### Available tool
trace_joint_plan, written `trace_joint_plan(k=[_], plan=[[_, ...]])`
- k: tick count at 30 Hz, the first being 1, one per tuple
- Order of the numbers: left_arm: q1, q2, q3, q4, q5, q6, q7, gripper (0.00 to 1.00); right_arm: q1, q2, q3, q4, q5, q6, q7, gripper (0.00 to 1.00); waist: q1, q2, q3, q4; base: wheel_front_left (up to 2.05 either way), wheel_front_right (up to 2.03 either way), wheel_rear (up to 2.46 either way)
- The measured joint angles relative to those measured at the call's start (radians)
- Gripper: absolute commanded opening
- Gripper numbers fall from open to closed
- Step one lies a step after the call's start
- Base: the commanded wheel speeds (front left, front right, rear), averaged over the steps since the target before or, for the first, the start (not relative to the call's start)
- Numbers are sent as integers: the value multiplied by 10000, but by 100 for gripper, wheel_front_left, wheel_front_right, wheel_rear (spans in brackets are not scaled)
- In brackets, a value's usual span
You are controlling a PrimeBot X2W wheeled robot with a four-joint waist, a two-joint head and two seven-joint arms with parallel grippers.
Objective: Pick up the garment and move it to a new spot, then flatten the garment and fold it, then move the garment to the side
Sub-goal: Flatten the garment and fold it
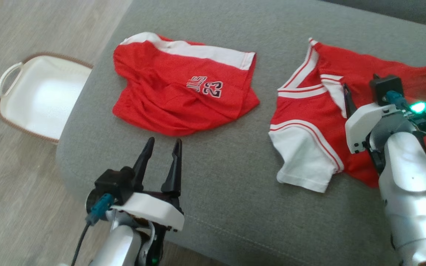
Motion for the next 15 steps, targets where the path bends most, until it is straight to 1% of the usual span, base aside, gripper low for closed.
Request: trace_joint_plan(k=[4,9,10,11,15], plan=[[-12,-8,-224,0,-111,36,0,100,-425,-42,-146,719,-345,0,-123,100,0,0,260,272,0,0,0],[-85,-12,-255,0,-213,125,0,100,-818,-178,-616,1310,-815,0,-290,100,0,0,440,428,0,0,0],[-113,-13,-255,0,-213,125,0,100,-869,-178,-711,1396,-890,0,-314,73,1,0,452,430,0,0,0],[-141,-13,-255,-2,-213,127,0,100,-923,-173,-780,1513,-953,0,-318,0,0,0,457,421,0,0,0],[-153,-15,-257,4,-257,127,0,100,-1043,-102,-1039,1810,-1114,0,-623,0,0,0,462,312,0,0,0]])
